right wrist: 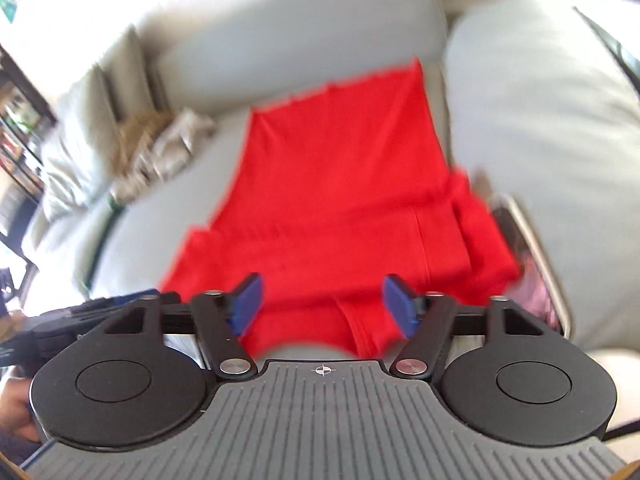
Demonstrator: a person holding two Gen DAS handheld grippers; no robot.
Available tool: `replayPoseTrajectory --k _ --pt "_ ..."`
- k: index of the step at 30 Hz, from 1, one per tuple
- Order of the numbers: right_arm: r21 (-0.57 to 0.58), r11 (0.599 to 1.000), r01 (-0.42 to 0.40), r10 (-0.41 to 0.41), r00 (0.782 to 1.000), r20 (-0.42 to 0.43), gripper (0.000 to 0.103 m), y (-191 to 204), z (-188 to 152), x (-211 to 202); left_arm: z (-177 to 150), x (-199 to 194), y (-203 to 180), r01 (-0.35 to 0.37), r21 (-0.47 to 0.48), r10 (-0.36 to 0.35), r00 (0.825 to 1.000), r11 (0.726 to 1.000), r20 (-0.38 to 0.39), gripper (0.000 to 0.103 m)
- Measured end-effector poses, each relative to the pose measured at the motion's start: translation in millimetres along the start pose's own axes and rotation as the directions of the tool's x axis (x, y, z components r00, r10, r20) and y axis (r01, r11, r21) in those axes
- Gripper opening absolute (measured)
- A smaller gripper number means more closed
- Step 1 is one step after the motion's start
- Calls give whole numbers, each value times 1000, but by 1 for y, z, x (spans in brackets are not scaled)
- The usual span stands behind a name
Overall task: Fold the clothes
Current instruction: 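Grasp the shirt's hem end with both tools side by side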
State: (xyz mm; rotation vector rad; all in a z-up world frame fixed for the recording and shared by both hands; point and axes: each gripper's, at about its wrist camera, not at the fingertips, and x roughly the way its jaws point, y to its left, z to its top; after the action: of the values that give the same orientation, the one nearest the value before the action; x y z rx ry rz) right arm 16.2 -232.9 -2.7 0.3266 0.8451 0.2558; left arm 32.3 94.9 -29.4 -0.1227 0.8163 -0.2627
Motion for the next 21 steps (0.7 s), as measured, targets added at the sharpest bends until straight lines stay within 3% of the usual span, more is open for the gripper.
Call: replayPoseTrajectory --k 3,5,7,9,15,18,21 --pt "-34 999 22 -21 999 45 81 15 40 -13 40 1 1 -52 25 52 998 998 31 52" --pt "-44 998 47 -44 997 63 81 21 66 -13 65 9 2 -79 46 77 996 996 48 57" --pt "-44 996 72 -69 995 72 84 23 91 -6 88 23 7 -93 63 89 994 994 62 71" --pt "-37 994 104 -101 993 63 86 20 113 13 109 49 17 -119 42 118 992 992 35 71" --pt "88 970 226 -223 974 -45 86 -25 160 111 149 149 57 -163 -54 157 982 985 -104 66" --pt "137 954 268 -257 962 -95 85 -58 174 168 158 197 82 -167 -58 160 981 984 -109 64" --pt "178 948 263 -249 964 -97 76 -94 192 222 170 243 104 -169 -45 164 982 985 -97 52"
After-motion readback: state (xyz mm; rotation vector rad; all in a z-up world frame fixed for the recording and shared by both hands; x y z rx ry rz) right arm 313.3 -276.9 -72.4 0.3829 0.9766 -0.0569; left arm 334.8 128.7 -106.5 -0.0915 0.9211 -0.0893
